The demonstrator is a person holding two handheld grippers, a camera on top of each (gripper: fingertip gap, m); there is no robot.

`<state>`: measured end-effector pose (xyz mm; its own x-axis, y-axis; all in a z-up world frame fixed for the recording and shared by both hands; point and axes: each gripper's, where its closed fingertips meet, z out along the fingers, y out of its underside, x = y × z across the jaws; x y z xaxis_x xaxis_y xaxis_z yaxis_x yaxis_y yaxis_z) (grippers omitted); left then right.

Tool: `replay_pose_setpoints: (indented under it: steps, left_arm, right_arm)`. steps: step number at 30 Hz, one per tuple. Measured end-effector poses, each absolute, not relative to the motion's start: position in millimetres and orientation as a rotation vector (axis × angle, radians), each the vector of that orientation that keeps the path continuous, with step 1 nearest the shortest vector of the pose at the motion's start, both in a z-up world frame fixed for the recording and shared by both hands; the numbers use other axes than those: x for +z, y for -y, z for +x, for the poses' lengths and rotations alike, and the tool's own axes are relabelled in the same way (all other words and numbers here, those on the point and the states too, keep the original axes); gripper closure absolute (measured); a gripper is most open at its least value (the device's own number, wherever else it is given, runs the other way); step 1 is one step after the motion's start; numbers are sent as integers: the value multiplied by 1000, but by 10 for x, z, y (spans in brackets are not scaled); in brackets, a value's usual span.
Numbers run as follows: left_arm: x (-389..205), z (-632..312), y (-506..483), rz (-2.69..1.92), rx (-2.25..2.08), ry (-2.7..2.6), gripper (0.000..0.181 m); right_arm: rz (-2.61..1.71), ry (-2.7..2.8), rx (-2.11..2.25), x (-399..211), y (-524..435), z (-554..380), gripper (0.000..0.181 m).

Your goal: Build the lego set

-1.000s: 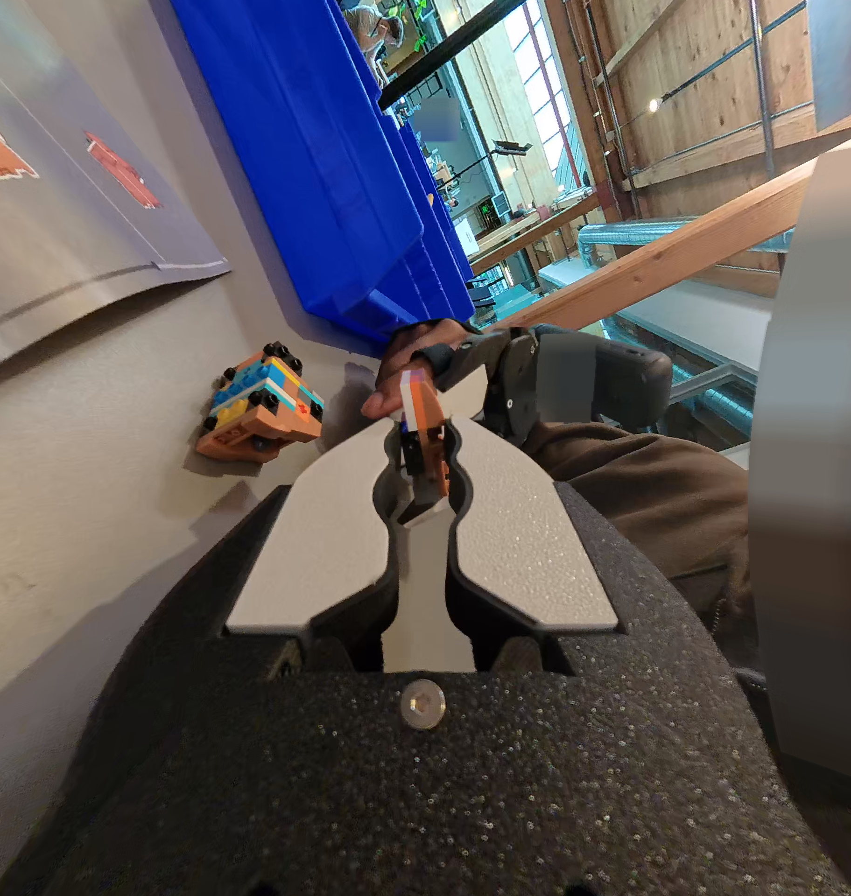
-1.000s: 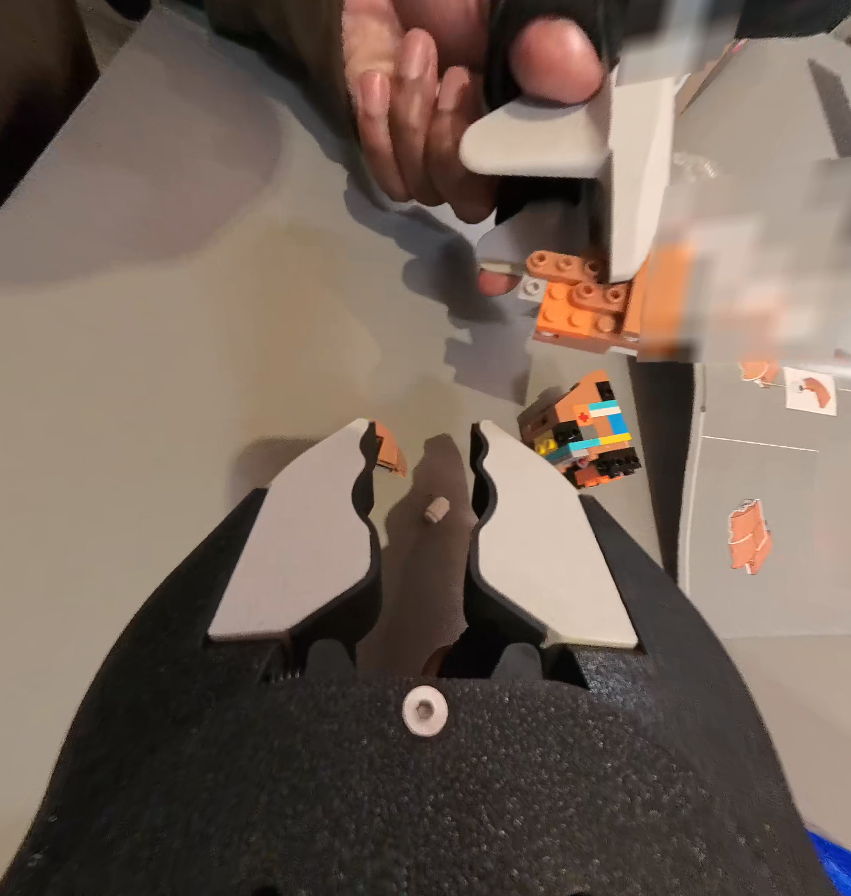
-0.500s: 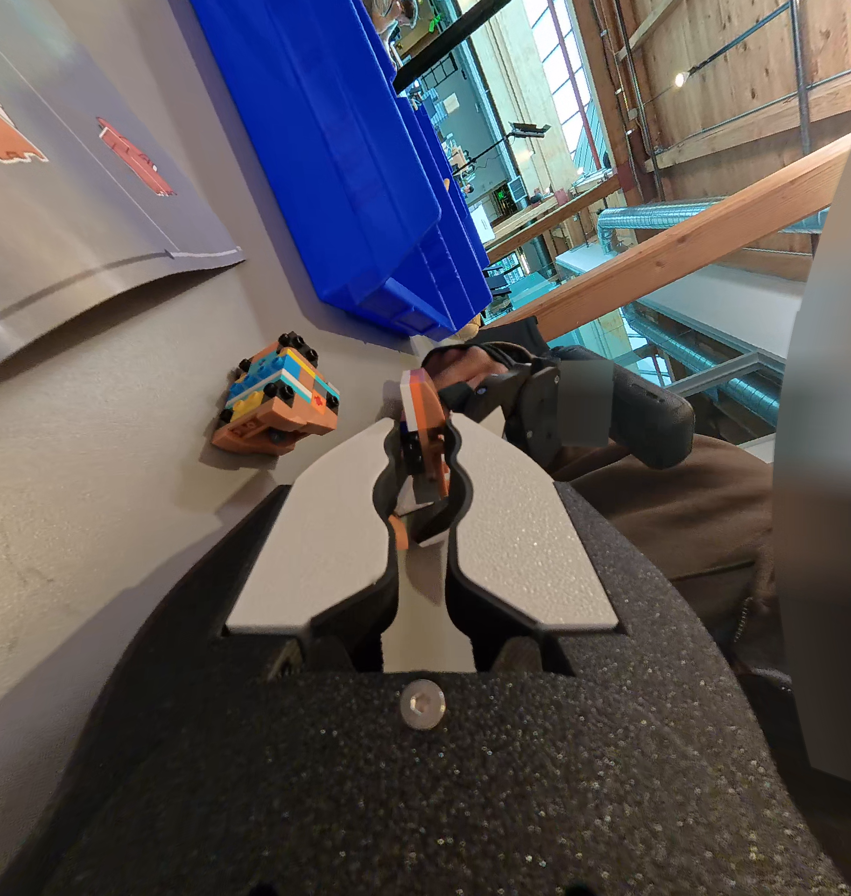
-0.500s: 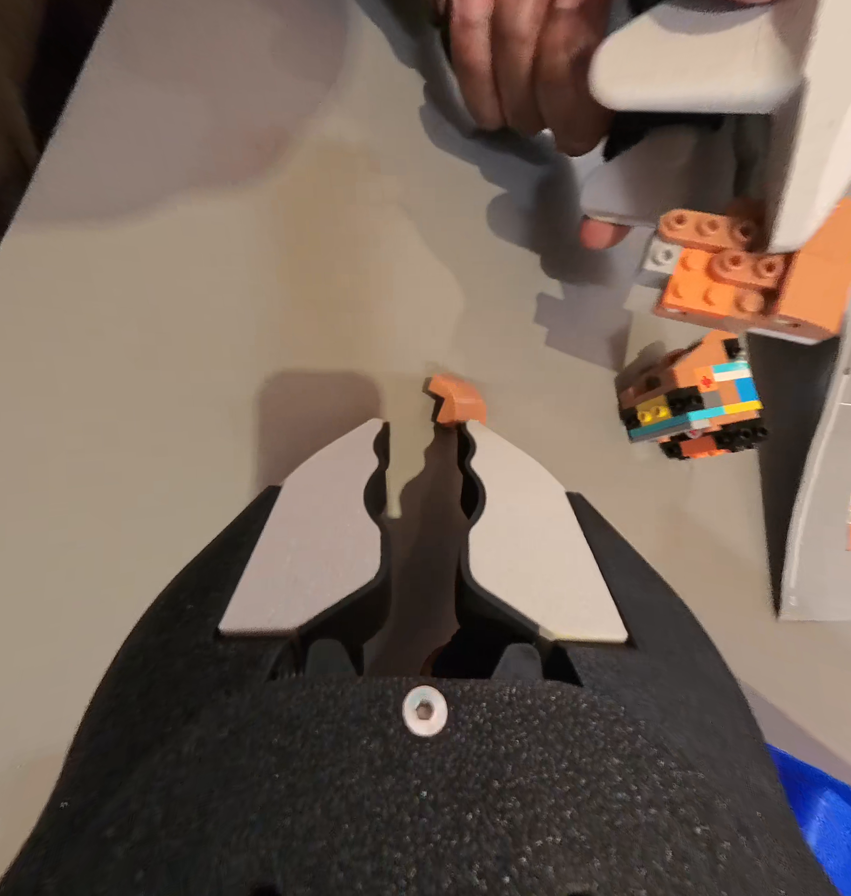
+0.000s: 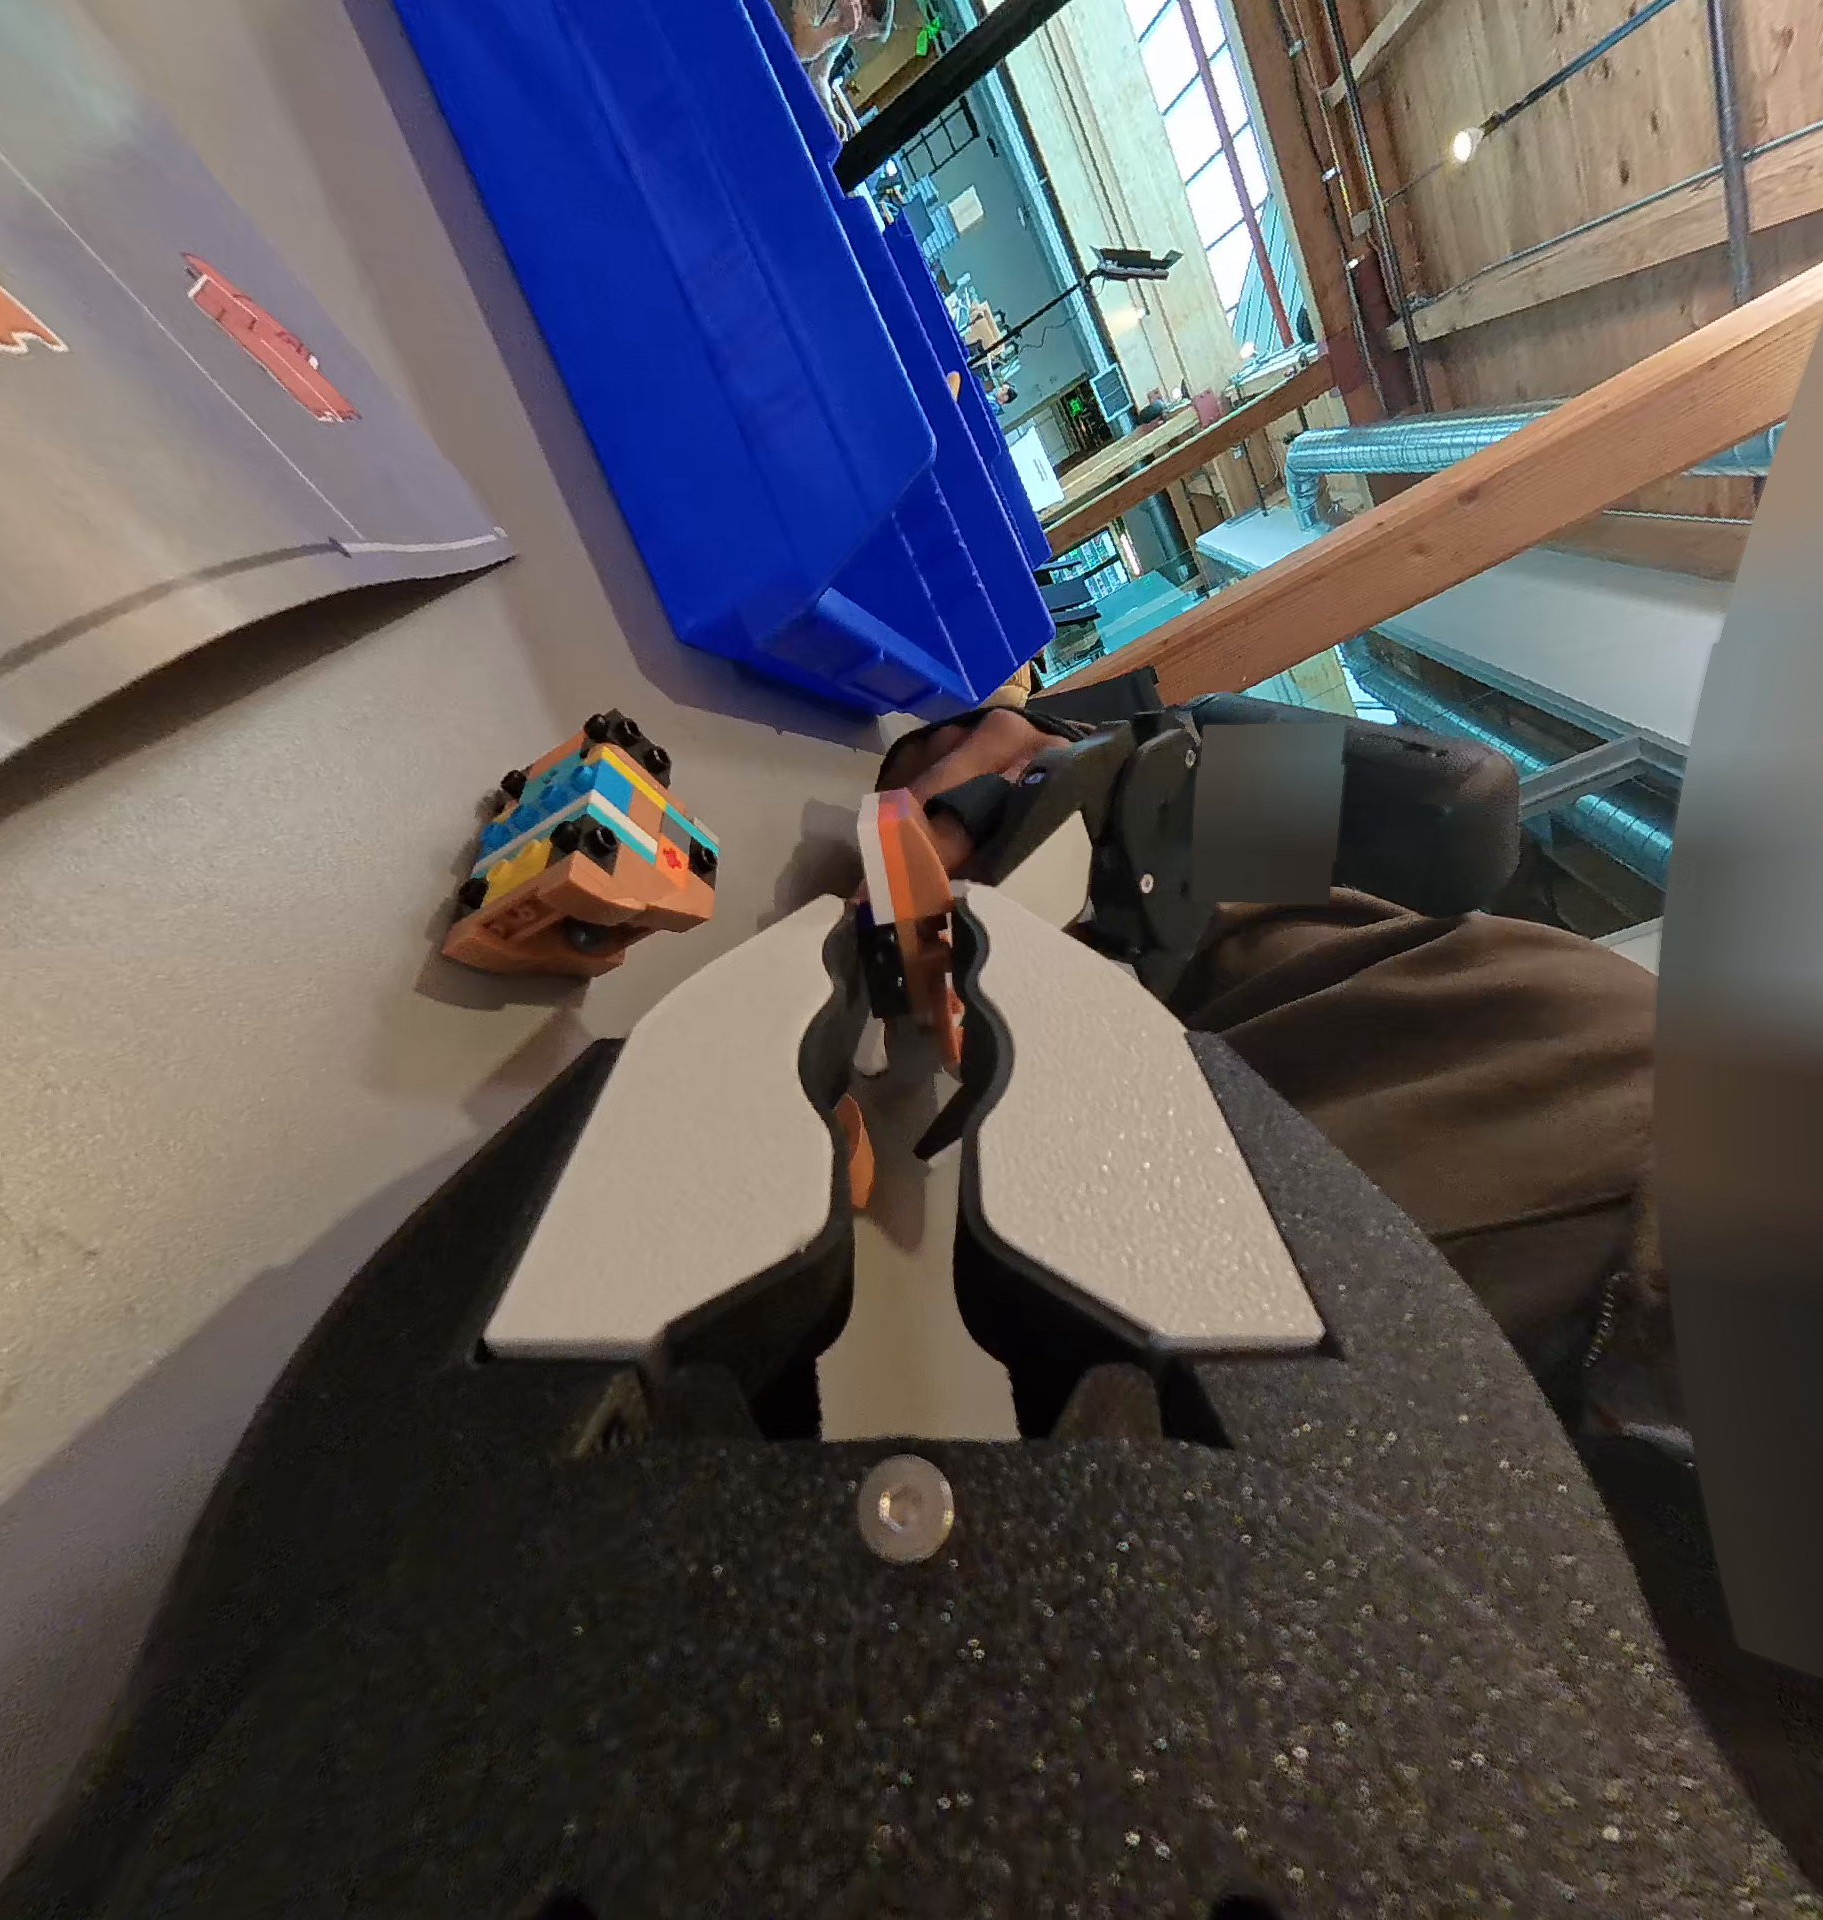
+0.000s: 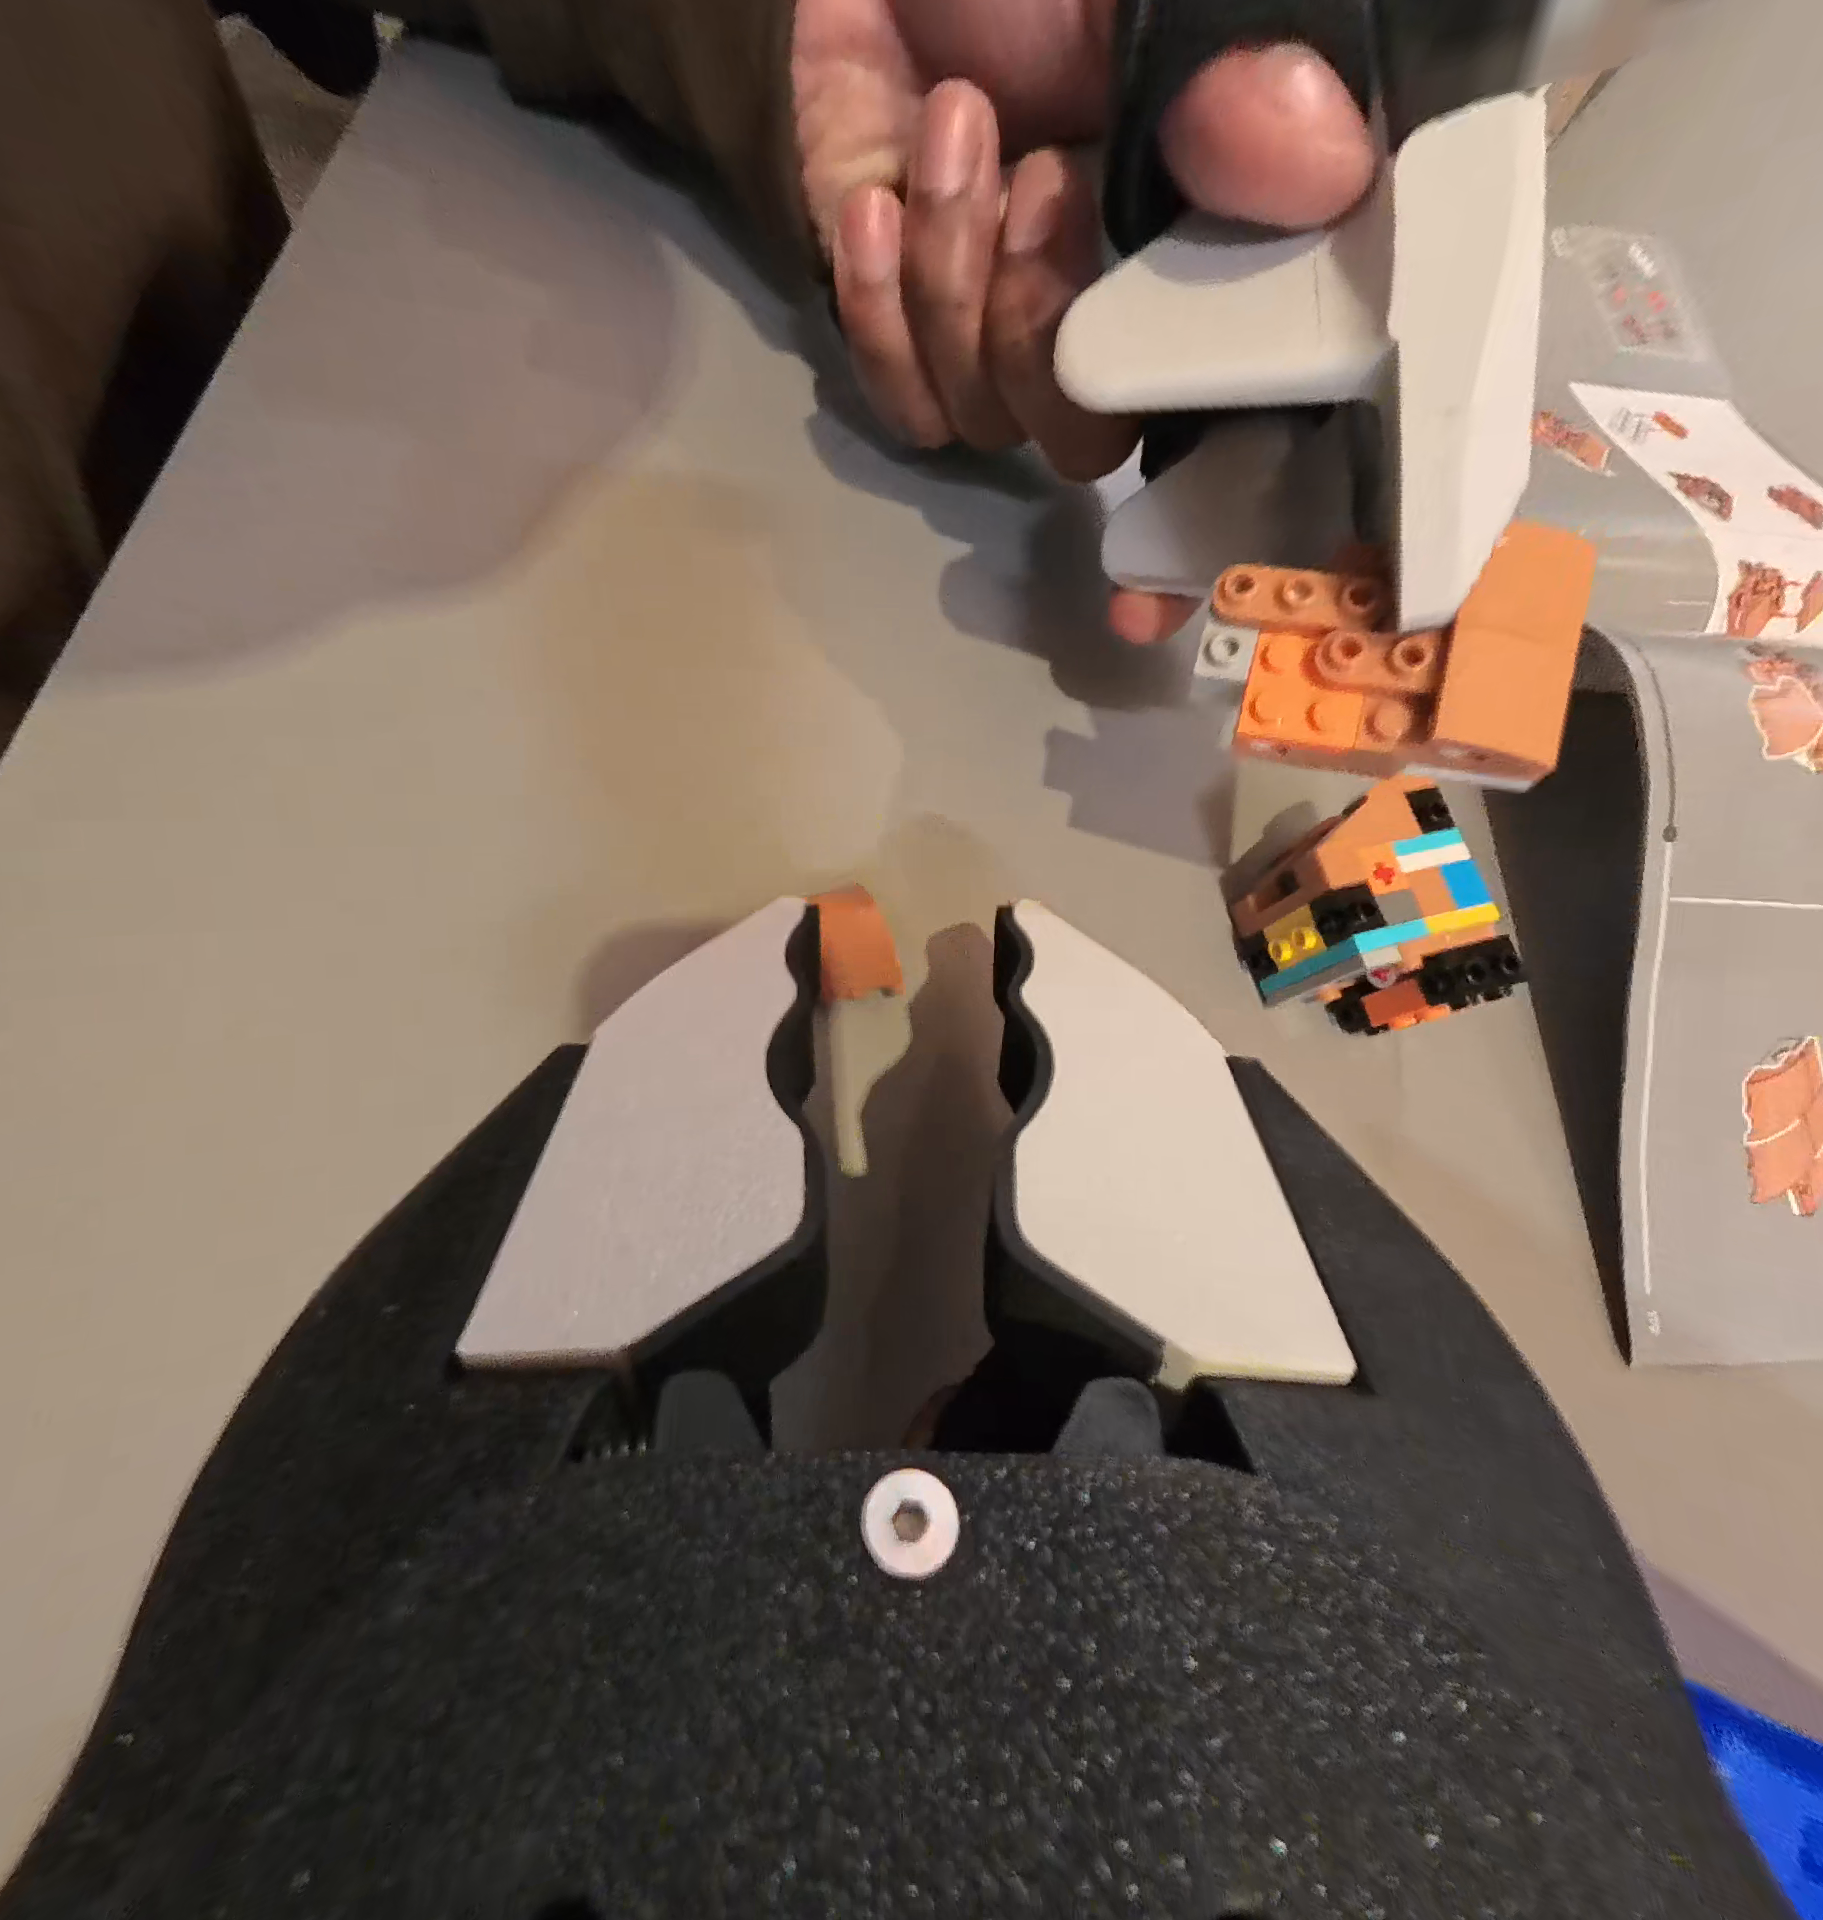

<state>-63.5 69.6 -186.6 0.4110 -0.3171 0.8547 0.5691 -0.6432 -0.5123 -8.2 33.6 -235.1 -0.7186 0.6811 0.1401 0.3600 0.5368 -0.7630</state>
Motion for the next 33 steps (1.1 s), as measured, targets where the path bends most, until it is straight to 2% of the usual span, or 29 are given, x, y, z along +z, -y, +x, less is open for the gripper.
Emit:
replay_pose_setpoints:
  steps: [10,21,33]
  left_arm:
    - [-1845,-656,-709,-1804,-1363,232,165]
    - [-1744,-681,-761,-1646,-1490,348,165]
    - [-1685,-643,-775,-1524,-1594,454,164]
  right_arm:
    - [-829,2432,902,-2535,-291,-53,162]
    - [-1043,1735,1383,-1581,-672,-445,163]
    - [-1068,1651,1277,-1619,-742,-589,162]
